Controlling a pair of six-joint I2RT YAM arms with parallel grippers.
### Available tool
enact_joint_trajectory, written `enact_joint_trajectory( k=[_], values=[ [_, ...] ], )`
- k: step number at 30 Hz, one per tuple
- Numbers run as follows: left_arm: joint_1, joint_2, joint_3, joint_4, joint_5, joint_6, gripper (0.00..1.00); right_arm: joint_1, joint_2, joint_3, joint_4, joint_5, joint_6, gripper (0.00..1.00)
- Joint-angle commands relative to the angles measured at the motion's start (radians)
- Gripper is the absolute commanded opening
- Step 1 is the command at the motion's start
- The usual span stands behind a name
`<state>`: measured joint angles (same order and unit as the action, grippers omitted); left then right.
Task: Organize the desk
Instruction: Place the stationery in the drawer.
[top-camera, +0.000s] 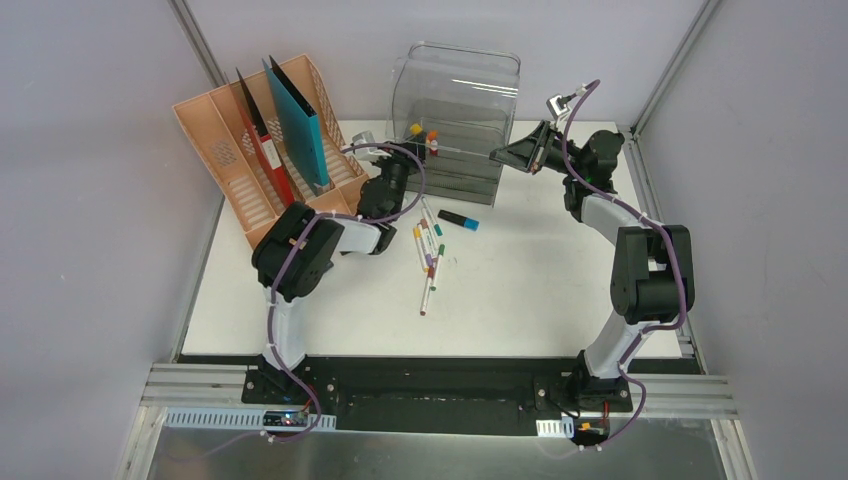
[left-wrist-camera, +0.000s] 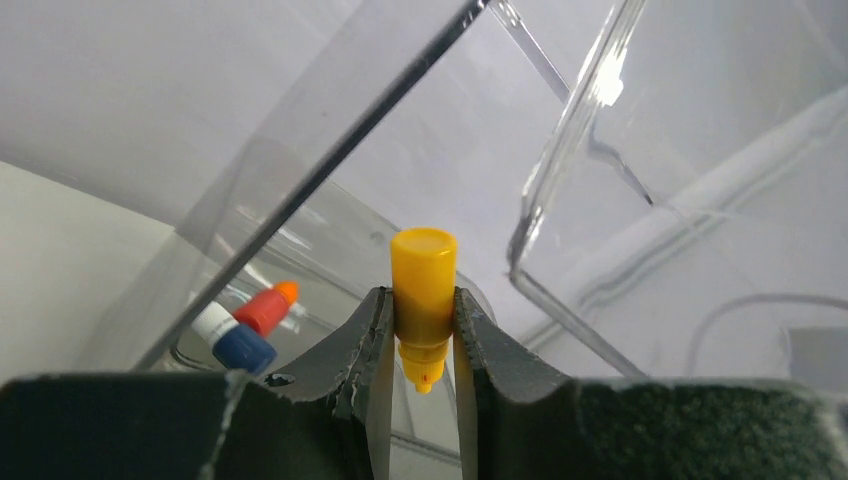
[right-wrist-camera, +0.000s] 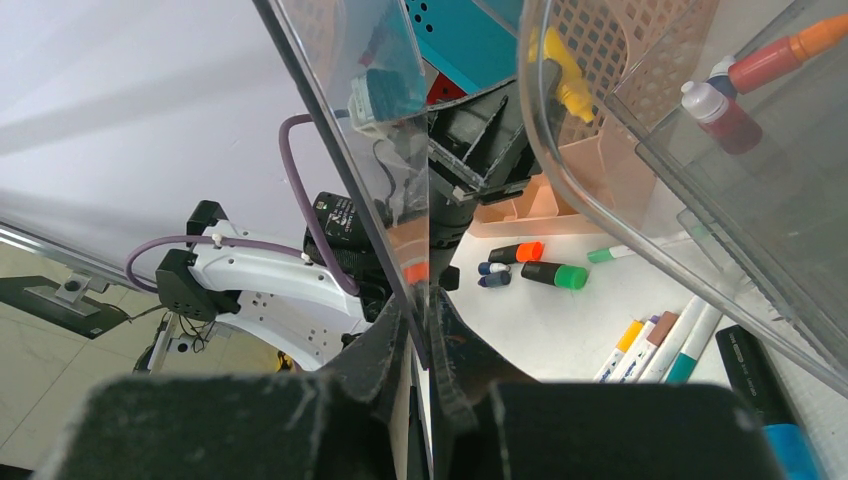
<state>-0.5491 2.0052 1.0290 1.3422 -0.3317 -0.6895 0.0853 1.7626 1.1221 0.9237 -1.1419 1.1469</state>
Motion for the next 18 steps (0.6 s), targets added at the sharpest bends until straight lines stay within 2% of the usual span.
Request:
enact_joint_trajectory(
  k=[1,8,14,18],
  values=[
    [-0.023,0.031,0.078,0.089,-0.126,0.089,0.16,0.021,-0.02,0.031,0.002,-0.035,0.034,0.06],
    [-0.025,0.093,0.155,0.089,-0.136,0.161,0.31,0.019,-0.025,0.031,0.003,-0.036,0.034,0.06],
    [-0.027,0.095,0.149,0.09,-0.125,0.178,0.55,0.019,-0.029,0.031,0.002,-0.036,0.034,0.06],
    [-0.028,0.083,0.127,0.09,-0.107,0.177,0.58,0.019,-0.031,0.029,0.003,-0.036,0.033,0.06]
  ],
)
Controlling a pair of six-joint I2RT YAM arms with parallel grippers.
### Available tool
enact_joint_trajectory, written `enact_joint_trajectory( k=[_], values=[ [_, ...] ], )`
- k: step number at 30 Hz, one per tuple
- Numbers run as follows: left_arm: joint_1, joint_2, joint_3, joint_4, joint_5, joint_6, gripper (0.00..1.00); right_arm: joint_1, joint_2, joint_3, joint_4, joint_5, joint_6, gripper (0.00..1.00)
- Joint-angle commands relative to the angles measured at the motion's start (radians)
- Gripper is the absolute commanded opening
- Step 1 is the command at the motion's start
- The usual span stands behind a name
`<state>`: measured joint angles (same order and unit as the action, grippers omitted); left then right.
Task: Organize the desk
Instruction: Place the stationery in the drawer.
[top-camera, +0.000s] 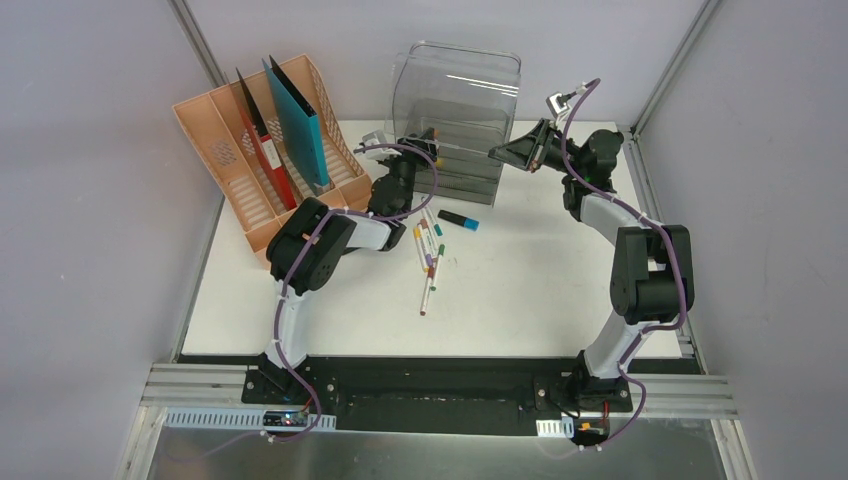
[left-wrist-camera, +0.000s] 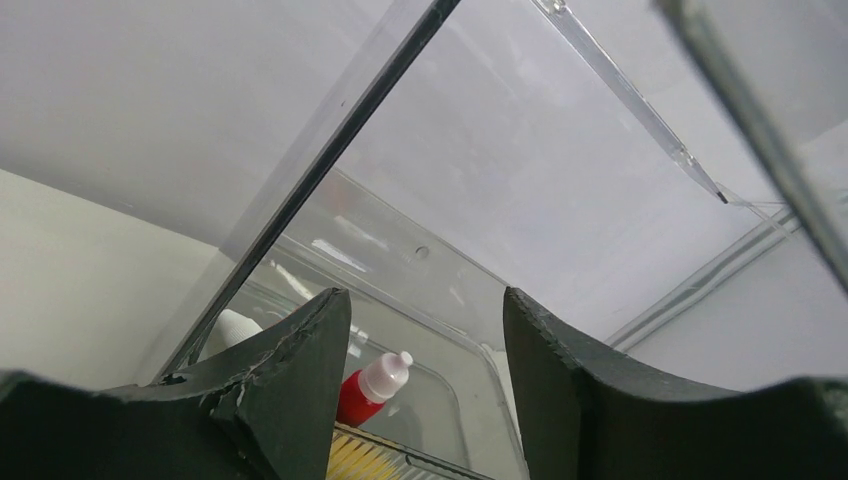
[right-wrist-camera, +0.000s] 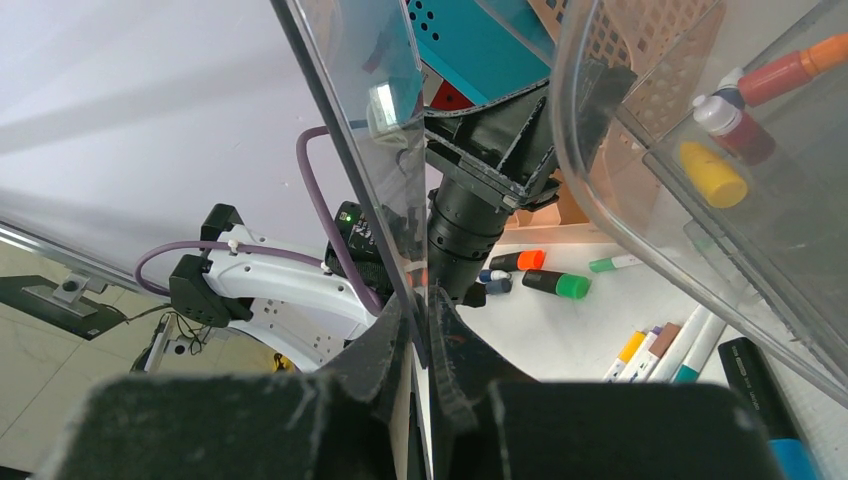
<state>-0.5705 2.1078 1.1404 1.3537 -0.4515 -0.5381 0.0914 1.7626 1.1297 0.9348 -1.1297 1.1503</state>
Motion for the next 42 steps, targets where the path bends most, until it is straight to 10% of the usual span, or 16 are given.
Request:
enact_joint_trajectory(
  k=[1,31,36,42],
  values=[
    [-0.006,-0.025,0.011,0.078,0.019,0.025,0.58,0.012,-0.031,0.022,-0.008,-0.048,0.03,0.06],
    [-0.006,-0.423,-0.51,0.008,0.317,0.295,0.76,0.013,-0.023,0.021,-0.008,-0.048,0.025,0.06],
    [-0.005,-0.571,-0.596,-0.186,0.3,0.367,0.78,0.014,-0.018,0.02,-0.008,-0.048,0.024,0.06],
    [-0.002,-0.797,-0.506,-0.892,0.28,0.412,0.85,0.013,-0.013,0.021,-0.008,-0.048,0.025,0.06]
  ],
)
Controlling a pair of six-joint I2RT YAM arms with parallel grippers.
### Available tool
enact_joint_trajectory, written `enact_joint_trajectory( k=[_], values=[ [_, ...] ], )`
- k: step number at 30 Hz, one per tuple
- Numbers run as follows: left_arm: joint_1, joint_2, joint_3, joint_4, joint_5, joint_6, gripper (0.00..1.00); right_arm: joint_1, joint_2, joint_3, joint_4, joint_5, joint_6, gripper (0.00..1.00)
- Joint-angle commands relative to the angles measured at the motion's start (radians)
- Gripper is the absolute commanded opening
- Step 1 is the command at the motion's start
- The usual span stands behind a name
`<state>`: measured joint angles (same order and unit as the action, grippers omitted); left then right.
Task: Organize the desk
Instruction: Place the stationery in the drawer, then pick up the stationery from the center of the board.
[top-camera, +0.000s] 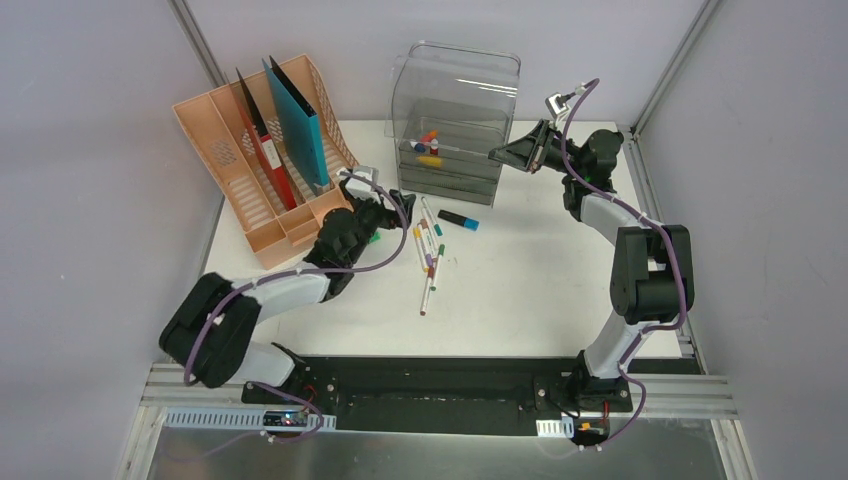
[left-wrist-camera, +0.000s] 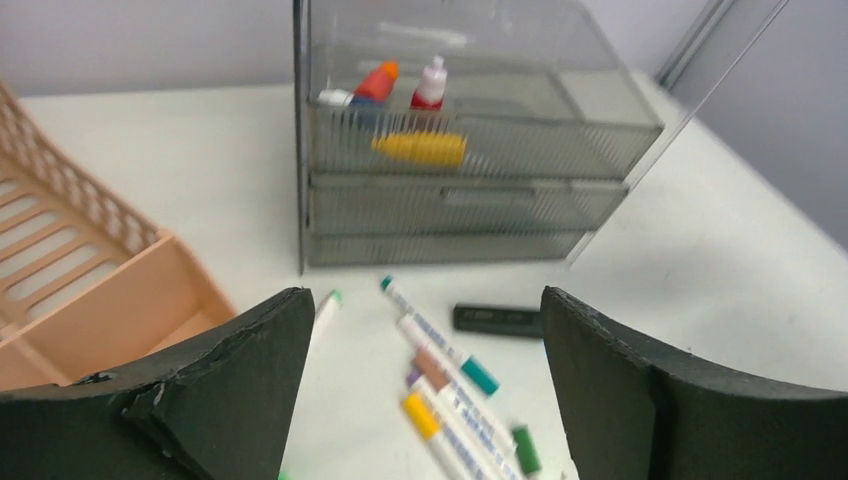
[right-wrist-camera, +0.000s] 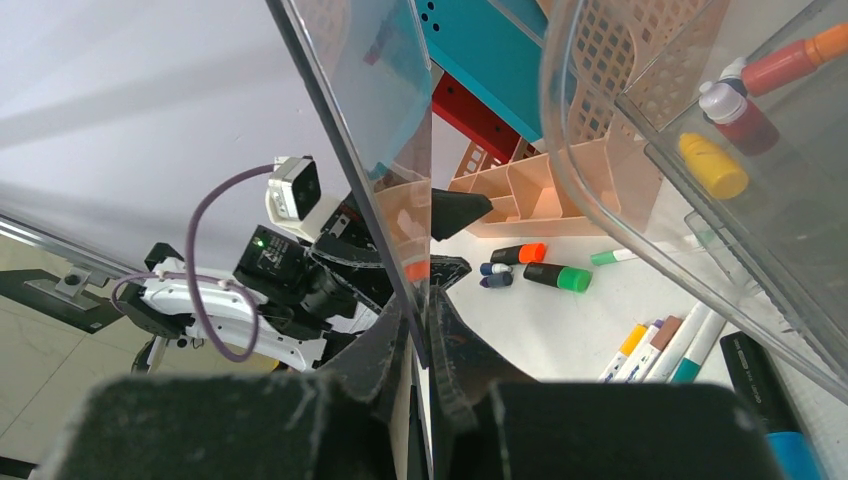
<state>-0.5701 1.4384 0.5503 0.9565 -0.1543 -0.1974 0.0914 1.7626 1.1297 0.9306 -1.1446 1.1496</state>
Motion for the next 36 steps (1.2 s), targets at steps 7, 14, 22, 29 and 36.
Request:
enact_joint_trajectory(
  k=[7,14,22,29,36],
  values=[
    [-0.001,-0.254,0.155,-0.941,-0.102,0.138,0.86,0.013,-0.011,0.022,-0.004,-0.036,0.025,0.06],
    [-0.001,-0.361,0.11,-1.081,-0.268,0.245,0.88,0.012,-0.009,0.02,-0.004,-0.034,0.025,0.06],
    [-0.001,-0.282,0.101,-1.112,-0.408,0.372,0.88,0.013,-0.012,0.02,-0.005,-0.036,0.025,0.05],
    [-0.001,-0.176,0.156,-1.197,-0.463,0.405,0.7,0.013,-0.002,0.023,-0.005,-0.039,0.031,0.06],
    [-0.001,-0.074,0.197,-1.261,-0.472,0.395,0.52,0.012,0.0,0.023,-0.003,-0.04,0.033,0.05]
  ],
)
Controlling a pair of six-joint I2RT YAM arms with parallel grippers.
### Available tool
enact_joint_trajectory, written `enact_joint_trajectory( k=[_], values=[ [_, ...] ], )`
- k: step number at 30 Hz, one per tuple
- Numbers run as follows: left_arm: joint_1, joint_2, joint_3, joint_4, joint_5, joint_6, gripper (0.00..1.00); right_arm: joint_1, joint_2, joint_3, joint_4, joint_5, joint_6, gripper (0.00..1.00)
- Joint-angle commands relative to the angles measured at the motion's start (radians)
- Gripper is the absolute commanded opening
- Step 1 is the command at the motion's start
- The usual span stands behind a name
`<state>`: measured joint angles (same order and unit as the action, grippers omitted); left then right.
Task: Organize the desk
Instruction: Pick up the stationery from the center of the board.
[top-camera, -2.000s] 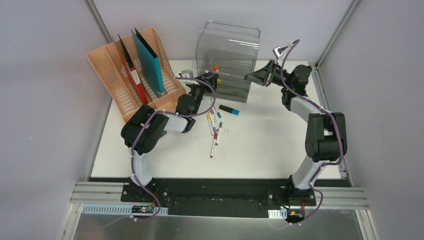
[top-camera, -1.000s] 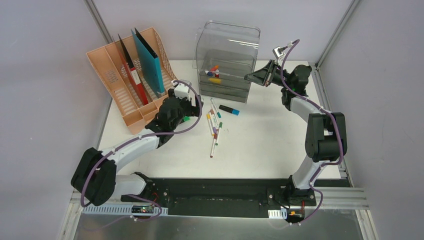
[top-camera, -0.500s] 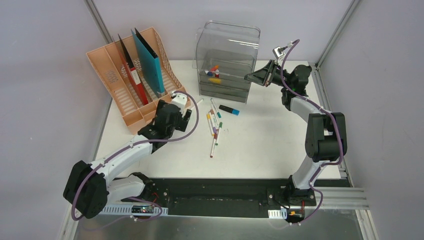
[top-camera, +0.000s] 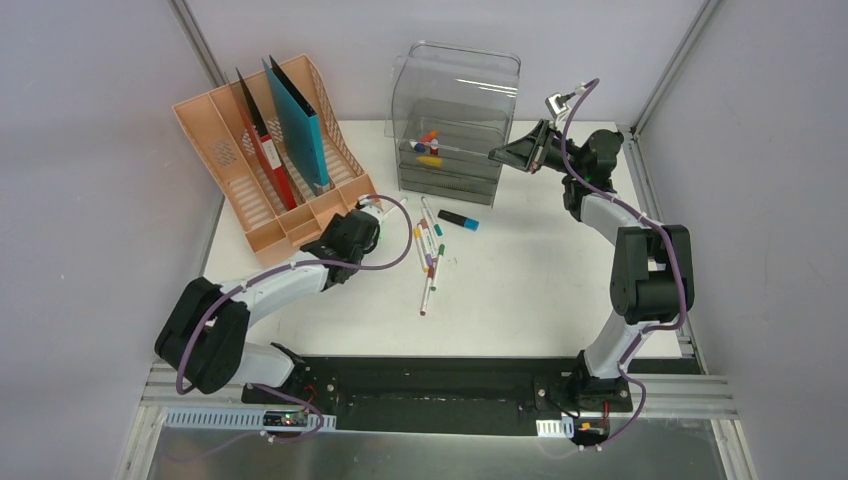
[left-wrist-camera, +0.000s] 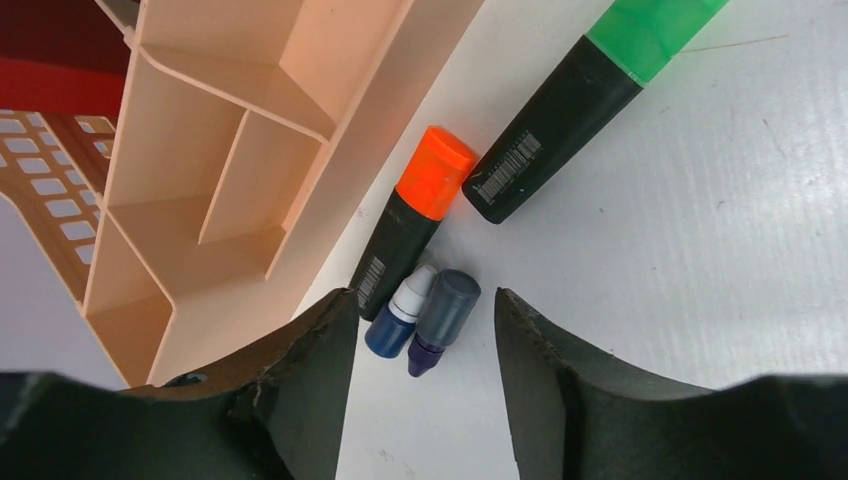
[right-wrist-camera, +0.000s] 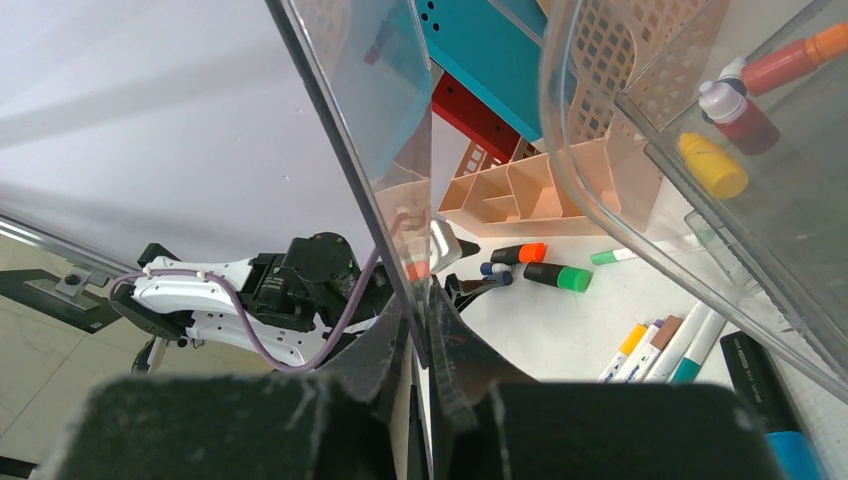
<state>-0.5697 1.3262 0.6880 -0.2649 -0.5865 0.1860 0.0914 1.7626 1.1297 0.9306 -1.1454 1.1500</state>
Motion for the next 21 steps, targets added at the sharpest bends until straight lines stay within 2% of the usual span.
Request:
enact_joint_trajectory(
  k=[1,7,14,21],
  values=[
    [-0.001,0.051,0.063,-0.044,-0.041,0.013,0.5,0.013,-0.001,0.023,-0.003,-0.039,0.033,0.05],
    [-0.001,0.112,0.071,-0.057,-0.069,0.01,0.42,0.013,-0.004,0.023,-0.003,-0.039,0.034,0.06],
    [0.001,0.162,0.07,-0.064,-0.101,0.009,0.41,0.012,-0.005,0.023,0.016,-0.04,0.053,0.06],
    [0.007,0.182,0.07,-0.065,-0.067,0.039,0.4,0.013,0.013,0.024,0.047,-0.04,0.084,0.05]
  ],
)
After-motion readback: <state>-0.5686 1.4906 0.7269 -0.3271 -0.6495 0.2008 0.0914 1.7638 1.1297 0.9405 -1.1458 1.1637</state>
